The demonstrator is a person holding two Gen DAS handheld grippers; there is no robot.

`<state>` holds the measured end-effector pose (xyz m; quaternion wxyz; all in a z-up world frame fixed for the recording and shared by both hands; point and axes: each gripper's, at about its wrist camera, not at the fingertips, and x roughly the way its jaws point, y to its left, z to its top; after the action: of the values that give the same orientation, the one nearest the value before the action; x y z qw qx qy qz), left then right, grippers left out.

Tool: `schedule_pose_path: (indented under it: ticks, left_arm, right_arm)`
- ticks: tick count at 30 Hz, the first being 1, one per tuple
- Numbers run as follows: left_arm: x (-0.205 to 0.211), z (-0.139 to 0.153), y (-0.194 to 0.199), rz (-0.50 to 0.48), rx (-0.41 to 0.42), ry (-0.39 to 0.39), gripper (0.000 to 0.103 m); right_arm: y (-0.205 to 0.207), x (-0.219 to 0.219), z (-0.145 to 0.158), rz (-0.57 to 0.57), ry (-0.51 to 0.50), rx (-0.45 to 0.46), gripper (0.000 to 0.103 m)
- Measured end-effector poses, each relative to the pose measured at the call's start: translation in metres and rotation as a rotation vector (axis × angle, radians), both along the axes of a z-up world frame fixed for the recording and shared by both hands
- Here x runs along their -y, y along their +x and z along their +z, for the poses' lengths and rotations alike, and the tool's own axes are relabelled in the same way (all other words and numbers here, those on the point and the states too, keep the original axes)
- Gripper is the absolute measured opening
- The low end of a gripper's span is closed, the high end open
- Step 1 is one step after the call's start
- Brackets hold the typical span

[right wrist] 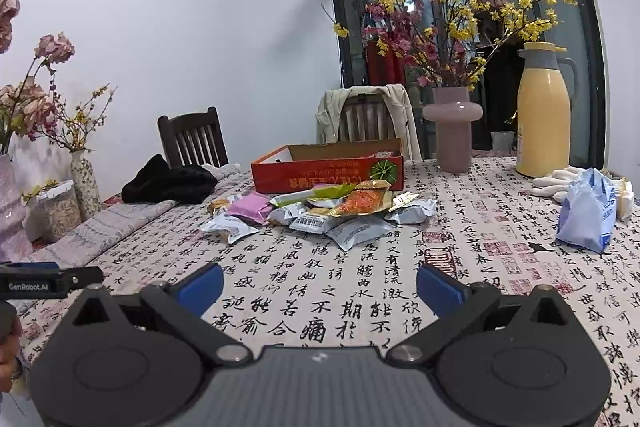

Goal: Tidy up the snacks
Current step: 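Withdraw both tools from the box back toward the snack pile, then grasp the pumpkin oat crisp packet with the left tool while the right tool grasps a white packet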

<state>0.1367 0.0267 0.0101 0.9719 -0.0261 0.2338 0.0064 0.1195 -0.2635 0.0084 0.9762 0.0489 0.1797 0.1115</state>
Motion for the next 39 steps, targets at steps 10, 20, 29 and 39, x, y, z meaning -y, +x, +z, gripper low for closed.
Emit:
schedule_pose_path:
  ticks: [10,20,29,39]
  left_arm:
    - [-0.008,0.000,0.071,-0.054,-0.046,0.006,0.103]
    - [-0.053,0.004,0.143,-0.109,-0.082,0.062,0.103]
    - [-0.083,0.011,0.227,-0.250,-0.090,0.107,0.101]
    - [-0.073,-0.022,0.355,-0.374,-0.170,0.120,0.077]
  right_arm:
    - [0.070,-0.020,-0.005,0.050,-0.024,-0.086,0.094]
    - [0.195,-0.108,-0.013,0.334,-0.147,-0.208,0.084]
    - [0.298,-0.188,-0.038,0.452,-0.245,-0.302,0.074]
    - [0.317,-0.164,-0.044,0.420,-0.183,-0.331,0.044]
